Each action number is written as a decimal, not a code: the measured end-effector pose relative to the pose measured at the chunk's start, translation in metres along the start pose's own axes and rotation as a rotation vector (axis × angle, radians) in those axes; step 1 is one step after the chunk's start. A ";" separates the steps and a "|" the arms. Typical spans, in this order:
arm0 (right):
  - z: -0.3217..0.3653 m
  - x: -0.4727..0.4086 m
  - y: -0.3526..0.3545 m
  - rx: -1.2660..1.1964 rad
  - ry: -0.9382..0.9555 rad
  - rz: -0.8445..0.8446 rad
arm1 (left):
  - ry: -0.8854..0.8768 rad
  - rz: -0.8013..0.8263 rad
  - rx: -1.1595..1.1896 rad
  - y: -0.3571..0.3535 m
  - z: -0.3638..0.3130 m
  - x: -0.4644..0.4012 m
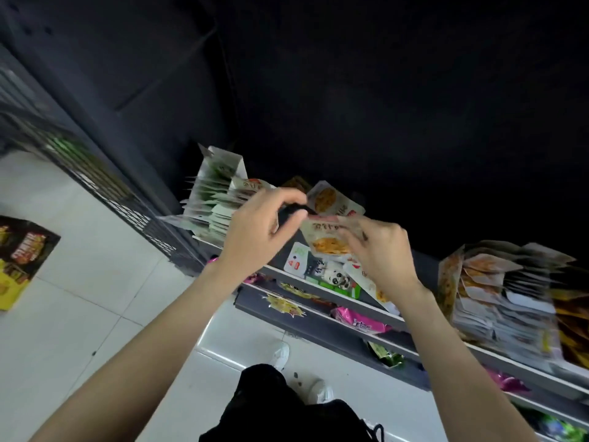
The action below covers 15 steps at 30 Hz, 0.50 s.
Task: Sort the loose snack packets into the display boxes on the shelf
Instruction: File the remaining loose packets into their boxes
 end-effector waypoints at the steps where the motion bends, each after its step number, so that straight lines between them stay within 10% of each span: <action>1: 0.001 -0.006 -0.001 -0.051 -0.094 -0.046 | 0.087 0.004 -0.052 0.011 0.019 -0.005; 8: 0.030 -0.049 -0.033 -0.696 -0.510 -0.272 | 0.271 0.643 -0.427 -0.003 0.134 -0.012; 15: 0.040 -0.105 -0.114 -0.607 -0.426 -0.075 | 0.044 0.412 -0.450 0.000 0.148 0.012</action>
Point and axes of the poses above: each hand's wrist, its own x-axis away from the middle knuckle, its own y-axis out of the back of the hand, z = x × y, the point moved 3 cm from there along -x, towards the middle knuckle, and after that the axes turned 1 degree about z, right-handed, at the moved point
